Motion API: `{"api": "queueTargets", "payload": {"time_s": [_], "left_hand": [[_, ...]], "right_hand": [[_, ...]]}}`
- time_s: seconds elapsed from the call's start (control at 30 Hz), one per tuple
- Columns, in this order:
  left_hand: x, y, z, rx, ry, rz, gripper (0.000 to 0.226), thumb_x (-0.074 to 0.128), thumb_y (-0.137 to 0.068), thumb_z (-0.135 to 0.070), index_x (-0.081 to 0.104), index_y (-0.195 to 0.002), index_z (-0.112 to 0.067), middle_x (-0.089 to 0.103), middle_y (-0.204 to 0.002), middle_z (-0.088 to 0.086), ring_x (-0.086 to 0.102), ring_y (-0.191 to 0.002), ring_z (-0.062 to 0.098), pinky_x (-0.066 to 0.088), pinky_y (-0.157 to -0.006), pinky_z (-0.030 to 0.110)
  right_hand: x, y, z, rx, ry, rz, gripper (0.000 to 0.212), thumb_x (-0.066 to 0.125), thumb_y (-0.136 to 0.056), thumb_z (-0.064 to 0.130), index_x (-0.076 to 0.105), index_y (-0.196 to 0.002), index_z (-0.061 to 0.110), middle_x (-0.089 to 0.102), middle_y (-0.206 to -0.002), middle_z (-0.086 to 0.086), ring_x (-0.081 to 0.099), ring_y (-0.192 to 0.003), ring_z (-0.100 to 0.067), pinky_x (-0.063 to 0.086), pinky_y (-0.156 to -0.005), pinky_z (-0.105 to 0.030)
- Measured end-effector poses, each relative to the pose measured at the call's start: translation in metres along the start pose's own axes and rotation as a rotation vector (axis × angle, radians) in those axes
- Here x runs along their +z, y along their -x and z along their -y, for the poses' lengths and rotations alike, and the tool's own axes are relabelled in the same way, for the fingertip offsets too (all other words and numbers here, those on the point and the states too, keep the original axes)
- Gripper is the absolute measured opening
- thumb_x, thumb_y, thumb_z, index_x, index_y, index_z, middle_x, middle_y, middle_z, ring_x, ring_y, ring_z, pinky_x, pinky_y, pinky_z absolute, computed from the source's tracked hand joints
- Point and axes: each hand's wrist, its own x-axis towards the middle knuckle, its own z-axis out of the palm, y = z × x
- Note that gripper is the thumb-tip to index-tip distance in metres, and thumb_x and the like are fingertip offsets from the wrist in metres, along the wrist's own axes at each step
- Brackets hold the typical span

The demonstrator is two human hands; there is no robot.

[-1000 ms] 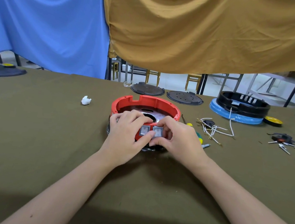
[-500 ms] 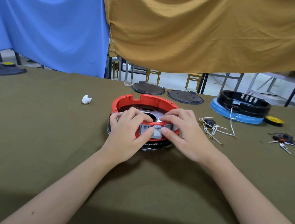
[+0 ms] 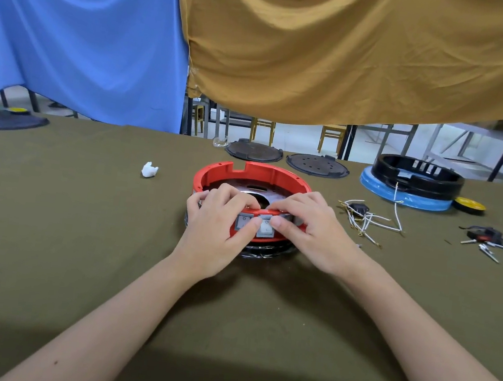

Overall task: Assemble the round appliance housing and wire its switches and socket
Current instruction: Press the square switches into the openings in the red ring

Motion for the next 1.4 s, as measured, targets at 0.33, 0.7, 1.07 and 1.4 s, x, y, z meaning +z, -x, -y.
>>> {"api": "queueTargets", "payload": {"time_s": [0.33,0.7,1.07,1.4], "left_hand": [[0.0028,-0.0015,-0.0013,-0.012,0.008,-0.005,0.023,0.043,-0.094,-0.043,0.059,-0.106,-0.032,0.046,-0.104,-0.015,0.039,-0.108,-0.002,0.012,-0.105,0.026],[0.0025,-0.0004,0.0000,-0.014,0.046,0.019,0.025,0.040,-0.096,-0.045,0.058,-0.105,-0.031,0.047,-0.106,-0.013,0.041,-0.114,0.001,0.012,-0.109,0.030],[0.0001,0.0005,0.0068,0.015,0.087,0.043,0.027,0.043,-0.094,-0.050,0.059,-0.108,-0.032,0.047,-0.109,-0.016,0.036,-0.118,-0.006,0.010,-0.110,0.029],[-0.0014,-0.0018,0.0026,-0.049,0.129,0.040,0.027,0.047,-0.090,-0.050,0.061,-0.101,-0.030,0.050,-0.106,-0.014,0.044,-0.115,0.002,0.013,-0.113,0.037]], "right_hand": [[0.0071,-0.0056,0.0020,0.040,0.035,-0.073,0.027,0.052,-0.098,0.045,0.069,-0.113,0.031,0.056,-0.102,0.021,0.038,-0.108,-0.005,0.034,-0.094,-0.042],[0.0066,-0.0012,0.0048,0.046,0.073,-0.069,0.042,0.042,-0.092,0.063,0.067,-0.113,0.036,0.055,-0.103,0.023,0.039,-0.110,-0.006,0.027,-0.092,-0.039],[0.0004,0.0001,0.0012,0.041,-0.039,-0.021,0.048,0.044,-0.084,0.065,0.068,-0.116,0.039,0.052,-0.100,0.031,0.036,-0.105,-0.001,0.027,-0.090,-0.039],[0.0045,-0.0036,-0.0010,0.059,-0.071,-0.070,0.026,0.060,-0.088,0.053,0.072,-0.106,0.038,0.058,-0.095,0.025,0.041,-0.104,-0.004,0.026,-0.088,-0.038]]}}
